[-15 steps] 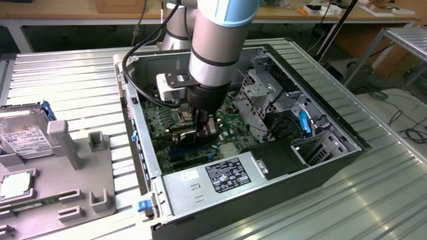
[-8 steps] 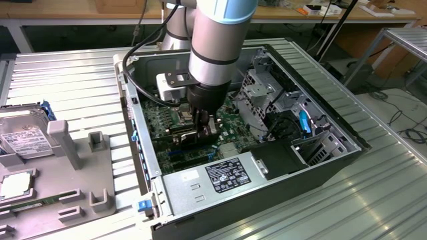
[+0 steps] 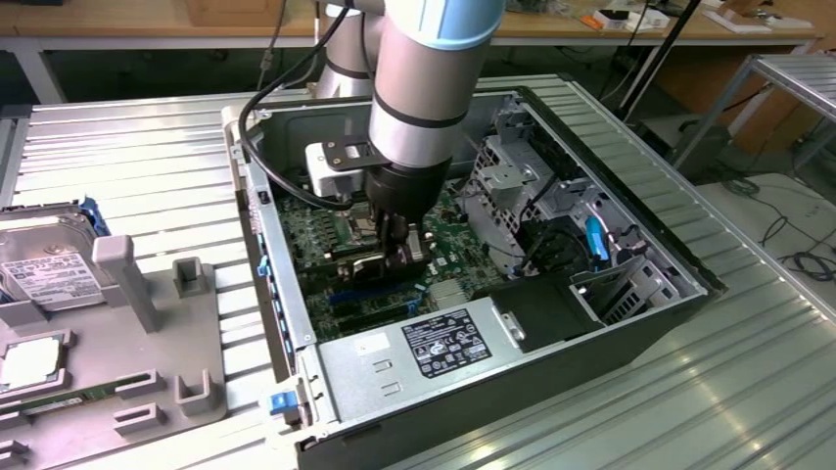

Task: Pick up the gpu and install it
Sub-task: 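Insert the gpu into the slot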

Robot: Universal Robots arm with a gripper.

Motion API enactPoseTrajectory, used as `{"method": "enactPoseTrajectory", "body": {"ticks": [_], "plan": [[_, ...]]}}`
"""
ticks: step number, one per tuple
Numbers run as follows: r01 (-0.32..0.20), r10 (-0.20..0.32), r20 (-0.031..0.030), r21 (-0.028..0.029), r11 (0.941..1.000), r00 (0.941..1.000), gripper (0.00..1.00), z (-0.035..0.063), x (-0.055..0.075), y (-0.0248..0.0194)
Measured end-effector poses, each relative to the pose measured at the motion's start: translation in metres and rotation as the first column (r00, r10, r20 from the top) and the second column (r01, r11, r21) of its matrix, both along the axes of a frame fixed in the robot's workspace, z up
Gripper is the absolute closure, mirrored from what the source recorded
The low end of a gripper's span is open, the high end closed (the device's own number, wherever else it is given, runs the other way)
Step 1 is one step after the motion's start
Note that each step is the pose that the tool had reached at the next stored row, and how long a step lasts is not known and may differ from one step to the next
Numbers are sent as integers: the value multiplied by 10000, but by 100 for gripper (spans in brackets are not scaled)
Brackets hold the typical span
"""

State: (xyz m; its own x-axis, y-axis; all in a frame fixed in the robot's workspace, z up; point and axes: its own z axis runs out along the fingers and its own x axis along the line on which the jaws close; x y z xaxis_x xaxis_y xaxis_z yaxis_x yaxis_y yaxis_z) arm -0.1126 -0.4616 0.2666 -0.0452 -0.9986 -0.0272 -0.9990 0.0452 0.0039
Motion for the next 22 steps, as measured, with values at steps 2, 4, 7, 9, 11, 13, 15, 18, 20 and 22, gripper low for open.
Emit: {"method": "enactPoseTrajectory", "body": {"ticks": [2,4,7,9,11,13,15,18,20,22], "plan": [[-2,2,0,-41,10000,10000,73,-1,1,-1],[0,0,-2,-60,10000,10000,73,1,0,-1],[0,0,-1,-85,10000,10000,73,0,0,0],[0,0,-1,-87,10000,10000,73,0,-2,0],[0,0,-2,-88,10000,10000,73,0,-13,0],[-1,1,-2,-88,10000,10000,73,1,-19,0],[0,0,-1,-87,10000,10000,73,0,-21,0],[0,0,-1,-87,10000,10000,73,0,-21,0],[0,0,-3,-87,10000,10000,73,0,-21,0],[-1,0,-83,-86,10000,10000,73,0,-8,0]]}}
